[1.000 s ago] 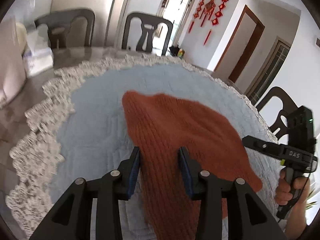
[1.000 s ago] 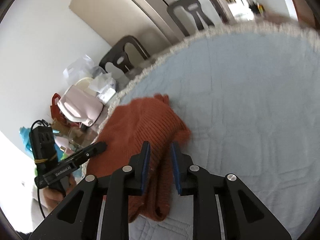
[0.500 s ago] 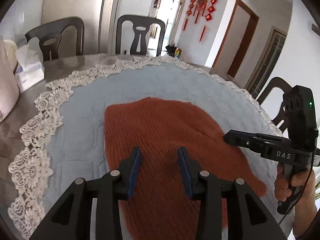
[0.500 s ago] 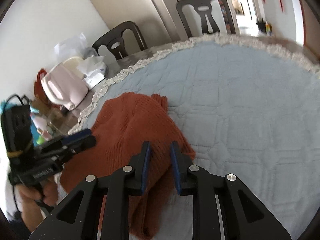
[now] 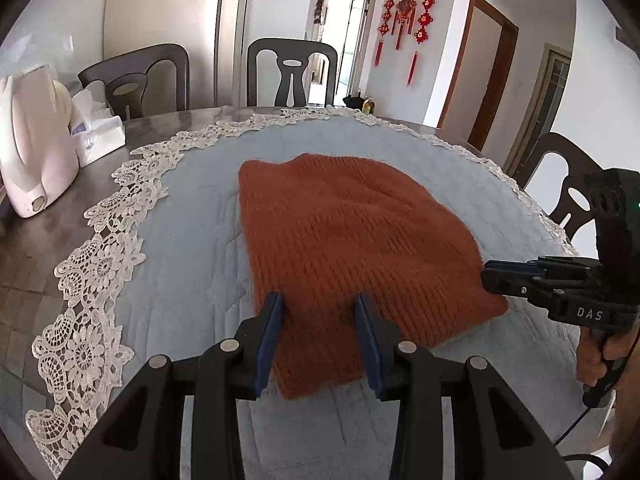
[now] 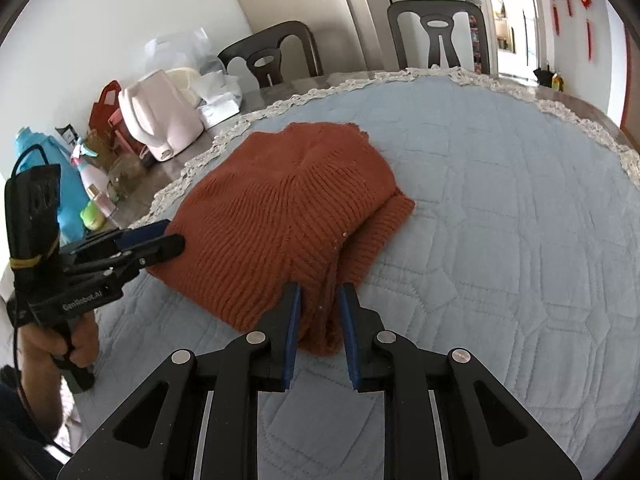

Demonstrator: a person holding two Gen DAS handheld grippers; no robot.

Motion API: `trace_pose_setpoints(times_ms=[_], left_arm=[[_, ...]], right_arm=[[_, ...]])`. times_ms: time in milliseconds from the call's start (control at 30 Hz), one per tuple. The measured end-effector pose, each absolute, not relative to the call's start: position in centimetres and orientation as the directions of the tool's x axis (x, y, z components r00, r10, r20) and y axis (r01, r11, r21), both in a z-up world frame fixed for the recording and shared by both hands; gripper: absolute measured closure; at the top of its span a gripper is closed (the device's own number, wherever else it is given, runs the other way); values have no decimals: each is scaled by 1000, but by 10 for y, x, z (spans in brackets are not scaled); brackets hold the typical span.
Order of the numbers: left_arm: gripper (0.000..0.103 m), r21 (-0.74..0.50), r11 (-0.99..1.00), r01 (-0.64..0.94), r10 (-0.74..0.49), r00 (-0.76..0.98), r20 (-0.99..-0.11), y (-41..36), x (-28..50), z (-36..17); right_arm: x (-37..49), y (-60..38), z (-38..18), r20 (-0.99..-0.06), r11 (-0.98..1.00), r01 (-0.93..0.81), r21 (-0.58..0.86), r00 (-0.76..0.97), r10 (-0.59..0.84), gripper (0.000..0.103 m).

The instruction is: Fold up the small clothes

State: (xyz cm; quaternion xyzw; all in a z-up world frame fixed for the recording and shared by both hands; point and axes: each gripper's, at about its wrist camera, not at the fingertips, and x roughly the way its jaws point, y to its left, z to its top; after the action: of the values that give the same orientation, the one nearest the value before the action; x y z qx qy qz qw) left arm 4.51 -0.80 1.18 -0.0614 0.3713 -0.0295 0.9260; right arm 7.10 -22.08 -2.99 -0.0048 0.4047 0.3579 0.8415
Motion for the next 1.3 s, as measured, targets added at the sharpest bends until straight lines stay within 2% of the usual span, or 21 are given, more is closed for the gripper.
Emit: trace_pose_setpoints(times_ms=[300,533,800,867,900,1167,1300], left_arm=[[62,-160,987,-27,-93,717,-690,-5,32,11],[61,-169,985,-41,-94,696,-712,-4,23,1],[60,-144,989,-42,-75,691,-719,-8,14,7],[56,-138,989,-48,-68,689,-722,-7,11,7],[54,-129,990,-52,-58,688,-724,-7,10,7],[52,-62,993,-97,13,631,-775,1,8,-9],[48,-56,995,-87,12,634,-773,-2,6,-9]], right_arm=[[57,-228,-23,-681,765,-586,267,447,580,80],[54,-232,-33,-713,781,-571,254,435,550,80],[41,-235,-26,-717,792,-573,209,461,523,79],[38,-232,-27,-724,793,-582,181,467,508,66],[36,-231,-28,-726,793,-587,164,472,500,64],[32,-229,-34,-749,810,-578,103,491,445,63],[32,-229,-39,-757,817,-573,69,503,417,63]])
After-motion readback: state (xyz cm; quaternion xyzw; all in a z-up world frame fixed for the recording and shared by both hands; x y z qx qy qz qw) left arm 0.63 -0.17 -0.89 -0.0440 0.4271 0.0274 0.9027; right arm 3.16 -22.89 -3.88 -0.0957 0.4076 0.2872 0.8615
